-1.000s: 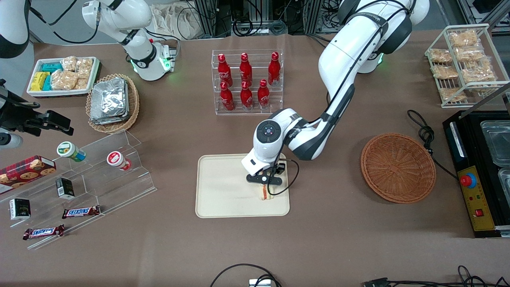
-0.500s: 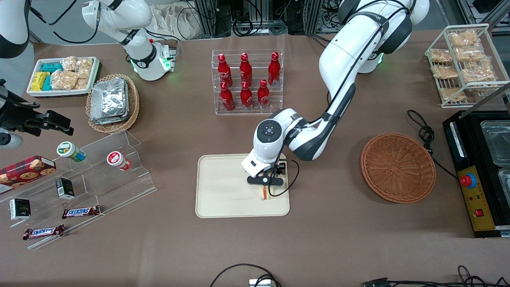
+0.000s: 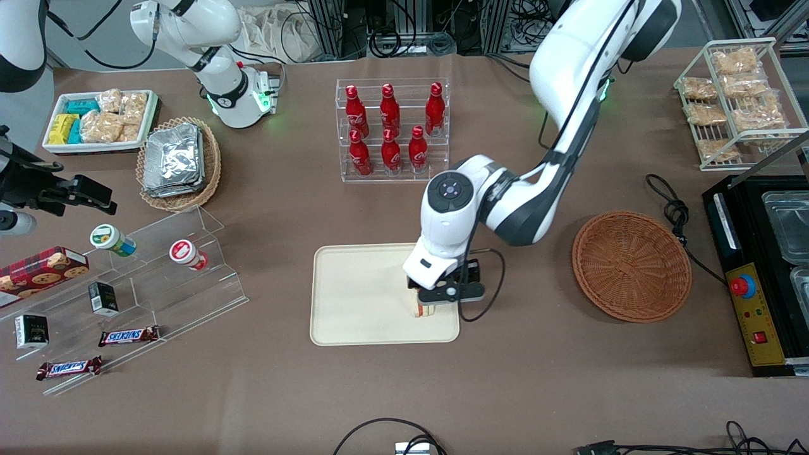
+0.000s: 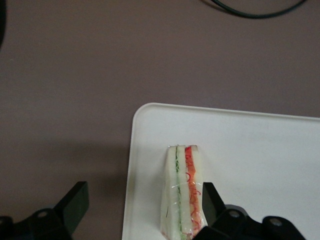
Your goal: Place sandwich from basket to tray
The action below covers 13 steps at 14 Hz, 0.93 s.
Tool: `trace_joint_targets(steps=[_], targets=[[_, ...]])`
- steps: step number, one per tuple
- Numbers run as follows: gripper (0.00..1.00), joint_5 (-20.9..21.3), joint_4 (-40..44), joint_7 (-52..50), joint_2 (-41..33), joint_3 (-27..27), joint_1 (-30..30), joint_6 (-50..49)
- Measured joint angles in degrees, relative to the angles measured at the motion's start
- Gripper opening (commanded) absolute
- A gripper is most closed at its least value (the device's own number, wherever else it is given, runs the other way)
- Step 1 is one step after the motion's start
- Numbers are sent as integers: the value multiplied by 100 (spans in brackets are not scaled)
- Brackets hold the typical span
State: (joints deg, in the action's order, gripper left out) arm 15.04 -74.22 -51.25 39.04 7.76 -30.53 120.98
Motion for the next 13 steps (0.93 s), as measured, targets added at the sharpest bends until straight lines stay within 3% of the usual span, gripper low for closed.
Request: trace_joint_targets(steps=[6, 13], targets=[[100, 12, 11, 28, -881, -860, 15, -892], [100, -405, -18, 1645, -1648, -1157, 830, -1621]])
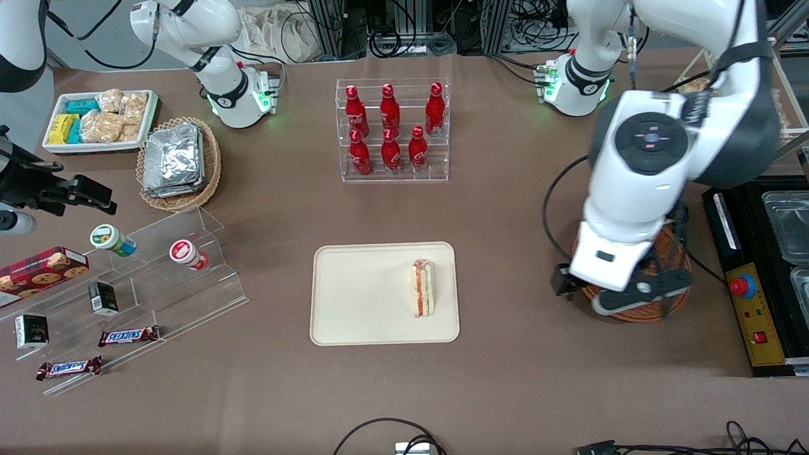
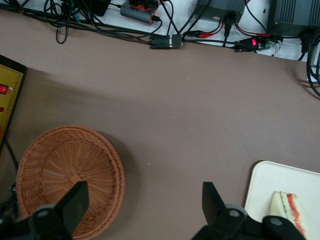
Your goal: Place sandwich from basket to tray
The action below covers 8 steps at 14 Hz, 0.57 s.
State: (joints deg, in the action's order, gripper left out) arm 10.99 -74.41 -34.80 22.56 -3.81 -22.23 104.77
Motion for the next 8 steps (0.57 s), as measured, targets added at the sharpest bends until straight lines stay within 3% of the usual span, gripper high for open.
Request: trace_joint_targets(steps=[4, 8], targets=[[100, -472, -10, 1008, -269, -20, 585, -327], [100, -686, -24, 1953, -518, -27, 1120, -597]])
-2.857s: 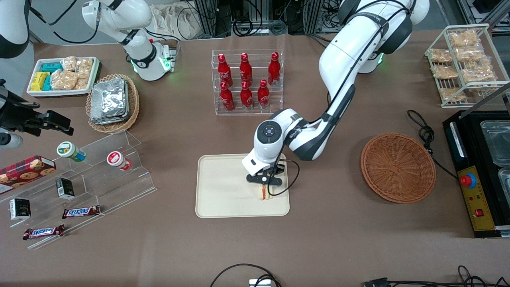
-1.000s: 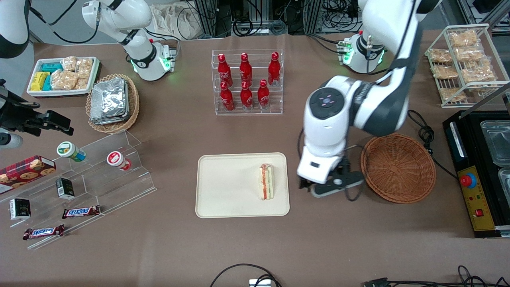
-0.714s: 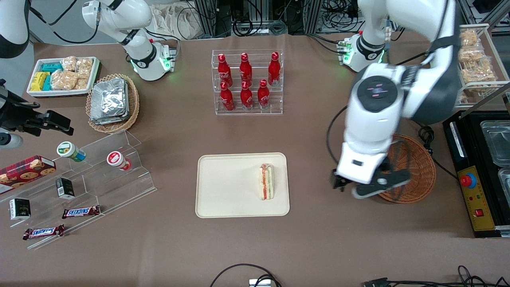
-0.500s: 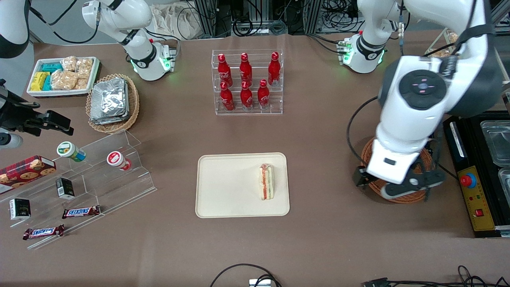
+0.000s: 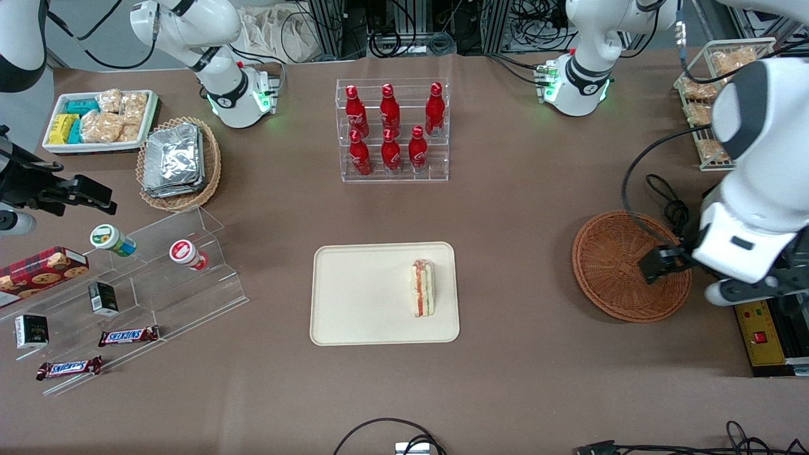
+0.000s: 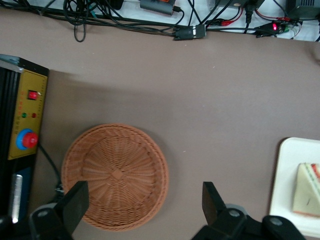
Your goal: Place sandwich from basket to tray
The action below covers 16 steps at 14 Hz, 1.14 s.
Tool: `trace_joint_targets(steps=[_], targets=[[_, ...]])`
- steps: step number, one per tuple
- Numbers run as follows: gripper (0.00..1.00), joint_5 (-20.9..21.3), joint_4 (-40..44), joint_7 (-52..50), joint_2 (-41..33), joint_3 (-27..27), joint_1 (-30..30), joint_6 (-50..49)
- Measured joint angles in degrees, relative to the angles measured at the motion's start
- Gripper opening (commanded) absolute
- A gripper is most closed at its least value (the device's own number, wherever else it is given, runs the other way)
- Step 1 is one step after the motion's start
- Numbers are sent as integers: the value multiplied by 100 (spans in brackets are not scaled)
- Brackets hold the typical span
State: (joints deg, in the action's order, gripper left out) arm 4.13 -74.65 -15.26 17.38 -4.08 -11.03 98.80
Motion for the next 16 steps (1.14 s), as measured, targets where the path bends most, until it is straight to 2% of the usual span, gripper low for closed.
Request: trace_joint_targets(steps=[3, 9, 13, 16], targets=[[100, -137, -128, 632, -208, -3, 319, -64], [100, -170, -936, 1205, -1082, 69, 730, -195], [100, -173, -1120, 1270, -1533, 692, 1254, -597], [100, -175, -1153, 1270, -1728, 878, 1316, -857]])
